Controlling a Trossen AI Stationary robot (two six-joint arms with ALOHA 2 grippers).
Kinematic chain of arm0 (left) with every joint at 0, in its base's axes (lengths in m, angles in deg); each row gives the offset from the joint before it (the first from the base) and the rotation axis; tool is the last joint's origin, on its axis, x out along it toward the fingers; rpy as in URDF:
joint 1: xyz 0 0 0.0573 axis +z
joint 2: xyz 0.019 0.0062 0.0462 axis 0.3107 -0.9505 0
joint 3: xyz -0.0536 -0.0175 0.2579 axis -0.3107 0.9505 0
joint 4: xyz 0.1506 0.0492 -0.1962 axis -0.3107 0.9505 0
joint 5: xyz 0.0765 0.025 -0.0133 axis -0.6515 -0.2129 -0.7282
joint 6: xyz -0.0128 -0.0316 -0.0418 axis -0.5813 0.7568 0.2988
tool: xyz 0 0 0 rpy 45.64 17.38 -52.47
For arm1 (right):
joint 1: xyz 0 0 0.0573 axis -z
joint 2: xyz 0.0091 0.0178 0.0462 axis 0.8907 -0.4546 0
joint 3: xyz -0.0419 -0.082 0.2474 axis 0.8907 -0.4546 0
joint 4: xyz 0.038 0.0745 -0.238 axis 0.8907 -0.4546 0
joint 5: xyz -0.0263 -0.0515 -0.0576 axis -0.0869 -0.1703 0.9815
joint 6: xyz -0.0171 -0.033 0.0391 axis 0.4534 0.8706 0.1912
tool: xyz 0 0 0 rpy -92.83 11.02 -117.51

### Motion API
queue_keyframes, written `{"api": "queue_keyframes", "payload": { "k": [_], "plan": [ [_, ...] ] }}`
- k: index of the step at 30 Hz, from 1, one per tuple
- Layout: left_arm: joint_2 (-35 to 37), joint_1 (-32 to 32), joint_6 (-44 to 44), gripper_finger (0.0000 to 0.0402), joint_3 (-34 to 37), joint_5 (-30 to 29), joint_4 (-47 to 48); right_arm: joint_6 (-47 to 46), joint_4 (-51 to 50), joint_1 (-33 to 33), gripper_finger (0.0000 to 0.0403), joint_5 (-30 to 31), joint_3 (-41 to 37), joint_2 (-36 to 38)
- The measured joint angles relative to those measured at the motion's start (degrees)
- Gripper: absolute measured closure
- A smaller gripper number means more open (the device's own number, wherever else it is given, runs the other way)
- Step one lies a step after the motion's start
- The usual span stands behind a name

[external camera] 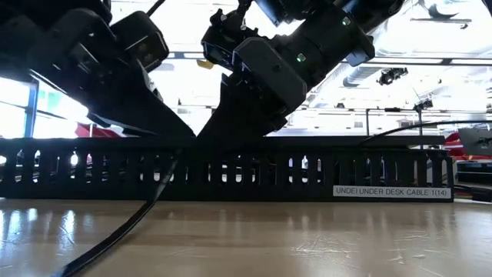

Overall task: Ziptie cables
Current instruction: Close the black cable duct

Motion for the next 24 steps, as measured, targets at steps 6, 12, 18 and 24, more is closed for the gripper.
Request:
{"api": "queue_keyframes", "payload": {
  "k": [6, 12, 18, 24],
  "plan": [
    [-1.23, -0.88, 0.01, 0.0376, 0.01, -1.43, -0.72, 0.97, -0.01, -0.42, 0.0166, -0.12, 0.0, 0.0],
    [-1.16, -1.09, -0.06, 0.0387, 0.12, -1.43, -0.65, 2.72, 0.17, -0.49, 0.0135, -3.46, 0.0, 0.12],
    [-1.16, -1.14, -0.07, 0.0388, 0.12, -1.27, -0.64, 2.56, -3.32, -0.52, 0.0121, -4.44, -0.02, 3.92],
    [-1.16, -1.14, -0.11, 0.0388, 0.12, -1.33, -0.63, 1.14, -8.02, -0.98, 0.0122, -2.41, 0.02, 9.05]
  ]
}}
